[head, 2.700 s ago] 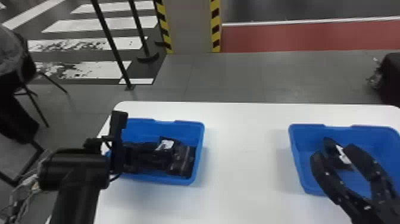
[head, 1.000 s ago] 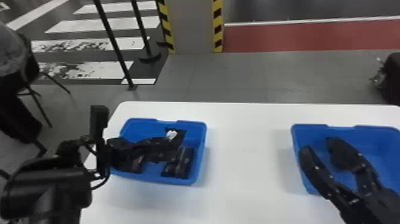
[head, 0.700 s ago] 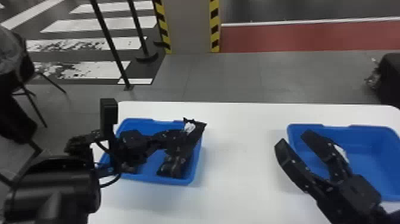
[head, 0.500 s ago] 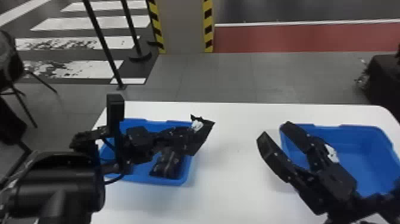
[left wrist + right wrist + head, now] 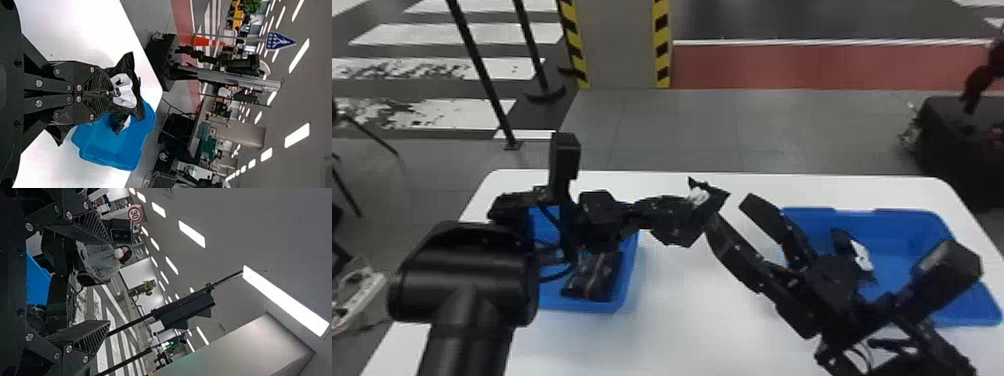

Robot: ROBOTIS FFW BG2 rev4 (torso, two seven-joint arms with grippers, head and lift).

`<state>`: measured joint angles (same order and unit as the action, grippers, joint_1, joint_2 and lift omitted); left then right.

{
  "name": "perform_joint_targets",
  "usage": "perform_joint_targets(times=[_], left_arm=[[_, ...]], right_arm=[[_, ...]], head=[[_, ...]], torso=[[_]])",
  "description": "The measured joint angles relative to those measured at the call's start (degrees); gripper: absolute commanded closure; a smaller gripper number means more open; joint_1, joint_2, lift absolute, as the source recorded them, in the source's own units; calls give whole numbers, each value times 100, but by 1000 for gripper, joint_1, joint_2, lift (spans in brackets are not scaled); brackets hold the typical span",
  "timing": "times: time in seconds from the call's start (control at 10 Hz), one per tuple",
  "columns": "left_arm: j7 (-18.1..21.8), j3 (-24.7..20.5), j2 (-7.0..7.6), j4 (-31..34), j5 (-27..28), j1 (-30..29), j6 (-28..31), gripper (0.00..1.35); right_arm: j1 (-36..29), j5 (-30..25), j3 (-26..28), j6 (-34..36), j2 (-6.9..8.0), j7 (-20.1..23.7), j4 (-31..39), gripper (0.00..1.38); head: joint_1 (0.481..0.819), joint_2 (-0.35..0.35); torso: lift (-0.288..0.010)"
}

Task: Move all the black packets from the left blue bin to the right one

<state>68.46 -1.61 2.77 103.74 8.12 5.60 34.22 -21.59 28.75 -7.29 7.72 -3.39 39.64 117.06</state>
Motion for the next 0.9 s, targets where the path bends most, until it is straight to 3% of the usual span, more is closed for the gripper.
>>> perform_joint_targets(times=[0.4, 0.9], left_arm=[[1, 408, -23, -46, -184, 114, 57, 1205], [36, 552, -17, -46, -285, 115, 133, 1205]], right_arm=[[417, -56, -20, 6, 13, 0, -474, 331], [694, -141, 23, -192, -13, -88, -1119, 331]], head=[[695, 9], [695, -21]], torso=[[-110], [-110]])
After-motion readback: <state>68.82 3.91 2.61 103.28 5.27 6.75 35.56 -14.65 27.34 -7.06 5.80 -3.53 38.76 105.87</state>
